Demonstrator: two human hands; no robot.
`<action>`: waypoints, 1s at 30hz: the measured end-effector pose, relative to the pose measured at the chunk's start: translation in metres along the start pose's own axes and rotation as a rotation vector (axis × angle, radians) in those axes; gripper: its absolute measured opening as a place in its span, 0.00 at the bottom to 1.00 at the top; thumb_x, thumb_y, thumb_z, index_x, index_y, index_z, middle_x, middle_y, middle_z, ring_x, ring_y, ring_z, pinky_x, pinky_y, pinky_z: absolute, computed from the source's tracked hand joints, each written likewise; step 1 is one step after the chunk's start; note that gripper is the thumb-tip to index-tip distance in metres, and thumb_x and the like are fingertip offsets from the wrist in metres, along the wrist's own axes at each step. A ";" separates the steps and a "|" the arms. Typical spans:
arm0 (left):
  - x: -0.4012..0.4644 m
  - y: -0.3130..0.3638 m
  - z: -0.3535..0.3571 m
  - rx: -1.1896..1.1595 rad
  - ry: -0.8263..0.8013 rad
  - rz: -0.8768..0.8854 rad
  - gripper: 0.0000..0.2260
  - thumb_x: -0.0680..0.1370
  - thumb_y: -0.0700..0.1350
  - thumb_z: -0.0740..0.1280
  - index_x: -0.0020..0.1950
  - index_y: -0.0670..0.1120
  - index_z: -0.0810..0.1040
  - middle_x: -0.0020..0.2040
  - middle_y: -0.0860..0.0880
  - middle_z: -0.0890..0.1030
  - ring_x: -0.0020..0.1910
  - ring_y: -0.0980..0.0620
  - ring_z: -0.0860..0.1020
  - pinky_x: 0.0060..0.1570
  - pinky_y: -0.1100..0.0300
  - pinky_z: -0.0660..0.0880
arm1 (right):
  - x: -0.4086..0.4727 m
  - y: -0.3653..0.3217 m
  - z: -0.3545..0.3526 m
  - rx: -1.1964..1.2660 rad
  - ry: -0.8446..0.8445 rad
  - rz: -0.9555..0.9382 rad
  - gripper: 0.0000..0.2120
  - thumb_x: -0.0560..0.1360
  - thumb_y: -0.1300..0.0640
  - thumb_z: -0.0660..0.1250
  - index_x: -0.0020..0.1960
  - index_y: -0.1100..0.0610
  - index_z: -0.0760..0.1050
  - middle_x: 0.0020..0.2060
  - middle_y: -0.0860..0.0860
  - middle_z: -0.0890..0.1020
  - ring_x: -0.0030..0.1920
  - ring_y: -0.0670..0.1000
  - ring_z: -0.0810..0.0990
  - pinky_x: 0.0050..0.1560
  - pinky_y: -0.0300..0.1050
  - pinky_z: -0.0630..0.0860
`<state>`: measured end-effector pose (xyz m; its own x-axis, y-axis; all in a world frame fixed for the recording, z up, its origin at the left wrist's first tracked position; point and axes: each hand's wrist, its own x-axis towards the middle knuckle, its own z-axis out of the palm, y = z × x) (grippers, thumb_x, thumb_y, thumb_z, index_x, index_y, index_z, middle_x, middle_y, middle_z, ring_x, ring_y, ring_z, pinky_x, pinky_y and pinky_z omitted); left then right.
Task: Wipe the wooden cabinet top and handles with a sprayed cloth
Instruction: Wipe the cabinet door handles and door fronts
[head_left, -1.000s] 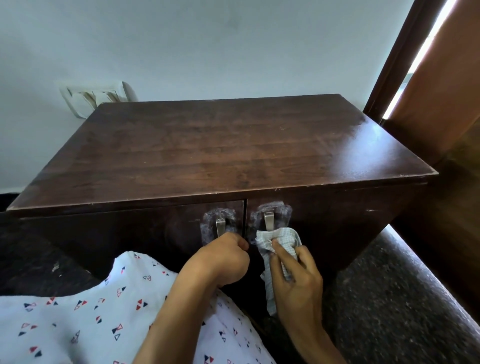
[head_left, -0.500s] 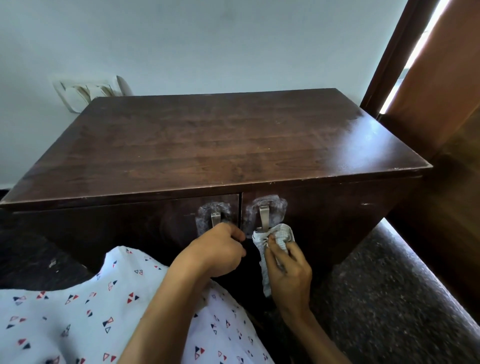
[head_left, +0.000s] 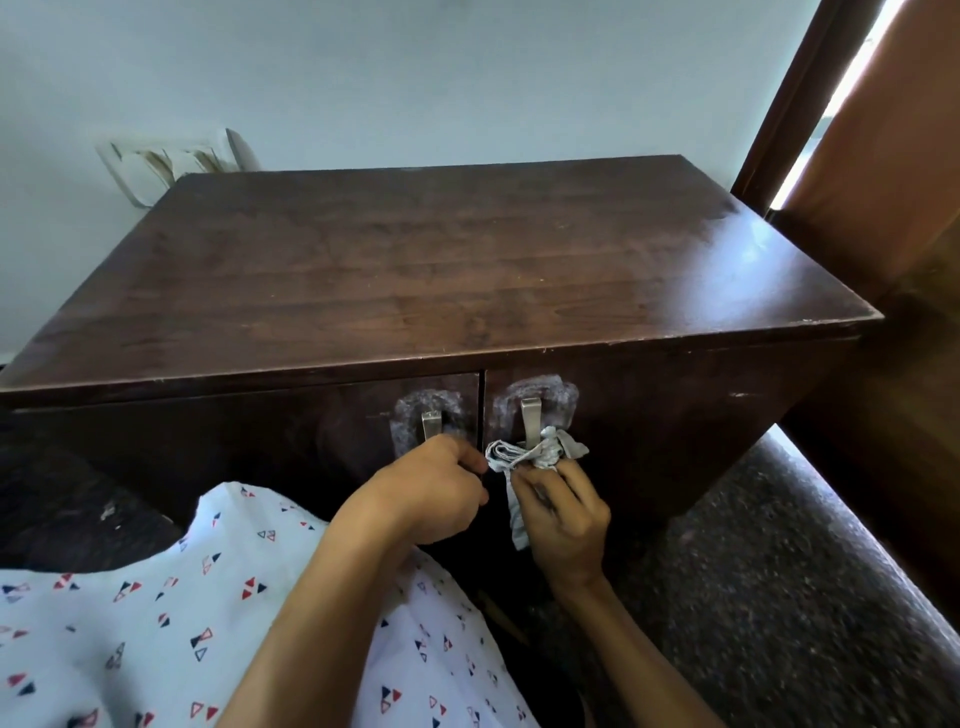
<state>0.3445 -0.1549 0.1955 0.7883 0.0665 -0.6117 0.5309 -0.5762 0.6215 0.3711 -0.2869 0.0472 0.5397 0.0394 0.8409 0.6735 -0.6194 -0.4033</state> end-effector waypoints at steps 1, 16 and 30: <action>0.000 0.000 0.000 -0.004 0.001 0.004 0.17 0.78 0.35 0.56 0.63 0.48 0.72 0.60 0.44 0.78 0.57 0.45 0.78 0.33 0.62 0.67 | -0.003 0.002 0.003 -0.015 -0.020 0.023 0.05 0.70 0.64 0.70 0.37 0.64 0.80 0.39 0.49 0.76 0.33 0.50 0.79 0.29 0.41 0.77; -0.001 -0.001 -0.001 -0.005 -0.001 0.006 0.16 0.79 0.35 0.55 0.64 0.47 0.71 0.60 0.44 0.79 0.51 0.47 0.78 0.34 0.63 0.68 | -0.017 -0.006 0.012 0.125 -0.012 0.461 0.04 0.73 0.58 0.64 0.42 0.58 0.77 0.41 0.46 0.72 0.38 0.44 0.73 0.36 0.39 0.73; -0.002 0.000 -0.003 0.004 -0.026 -0.022 0.13 0.79 0.37 0.56 0.61 0.48 0.71 0.59 0.44 0.80 0.48 0.47 0.77 0.34 0.62 0.68 | -0.038 0.004 0.011 0.001 -0.134 0.421 0.03 0.71 0.65 0.69 0.42 0.62 0.81 0.40 0.53 0.78 0.39 0.45 0.74 0.35 0.42 0.75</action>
<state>0.3439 -0.1530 0.1985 0.7680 0.0575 -0.6378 0.5463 -0.5784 0.6058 0.3590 -0.2823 0.0092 0.8278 -0.1144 0.5492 0.3817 -0.6026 -0.7008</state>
